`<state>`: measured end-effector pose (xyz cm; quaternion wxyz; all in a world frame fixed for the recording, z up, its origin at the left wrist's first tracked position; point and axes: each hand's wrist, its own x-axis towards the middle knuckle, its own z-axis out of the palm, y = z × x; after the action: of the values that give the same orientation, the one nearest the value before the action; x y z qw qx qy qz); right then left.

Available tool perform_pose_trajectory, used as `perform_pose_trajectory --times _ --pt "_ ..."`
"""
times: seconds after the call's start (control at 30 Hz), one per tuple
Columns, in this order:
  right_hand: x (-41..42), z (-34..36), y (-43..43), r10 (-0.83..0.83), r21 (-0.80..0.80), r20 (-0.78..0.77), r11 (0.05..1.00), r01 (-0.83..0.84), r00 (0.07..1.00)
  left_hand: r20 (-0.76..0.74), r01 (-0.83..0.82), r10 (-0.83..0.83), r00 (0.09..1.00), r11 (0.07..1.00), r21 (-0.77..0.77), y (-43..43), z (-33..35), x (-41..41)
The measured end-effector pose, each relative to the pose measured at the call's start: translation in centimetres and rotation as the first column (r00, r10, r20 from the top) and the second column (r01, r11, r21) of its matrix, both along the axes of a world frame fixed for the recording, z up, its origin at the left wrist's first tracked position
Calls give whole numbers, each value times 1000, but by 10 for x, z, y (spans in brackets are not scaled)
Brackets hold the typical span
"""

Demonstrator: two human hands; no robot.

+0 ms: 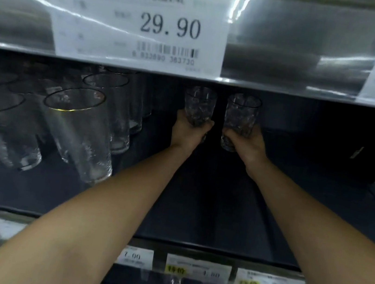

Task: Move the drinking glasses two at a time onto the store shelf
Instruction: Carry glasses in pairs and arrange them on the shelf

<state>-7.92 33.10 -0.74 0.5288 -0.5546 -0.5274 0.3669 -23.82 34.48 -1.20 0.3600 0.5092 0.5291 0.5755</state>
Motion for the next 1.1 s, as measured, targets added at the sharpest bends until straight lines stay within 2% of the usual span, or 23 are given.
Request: perform_pose_trajectory --times 0.2,0.3,0.4,0.53,0.77,0.93,1.1 --pt "-2 8 -51 102 -62 27 993 -100 994 -39 85 -87 995 995 -47 -59 -6 -15" --pt "-4 9 -77 161 -110 15 981 -158 987 -100 162 -172 980 982 -101 -94 1 -24" --pt "-9 12 -103 171 -139 18 976 -167 985 -143 170 -187 972 978 -123 -122 5 -35" --pt "-17 17 -141 137 -97 -66 985 -143 988 -192 76 -99 976 989 -124 -159 12 -42" --pt "-41 34 -212 121 44 -155 992 -116 980 -151 -90 84 985 995 -34 -243 33 -62" --pt "-91 38 -265 242 81 -155 969 -231 958 -87 -201 198 976 979 -23 -309 52 -104" --pt "-164 37 -294 434 94 -184 901 -424 882 -83 -345 343 936 938 -21 -357 59 -172"
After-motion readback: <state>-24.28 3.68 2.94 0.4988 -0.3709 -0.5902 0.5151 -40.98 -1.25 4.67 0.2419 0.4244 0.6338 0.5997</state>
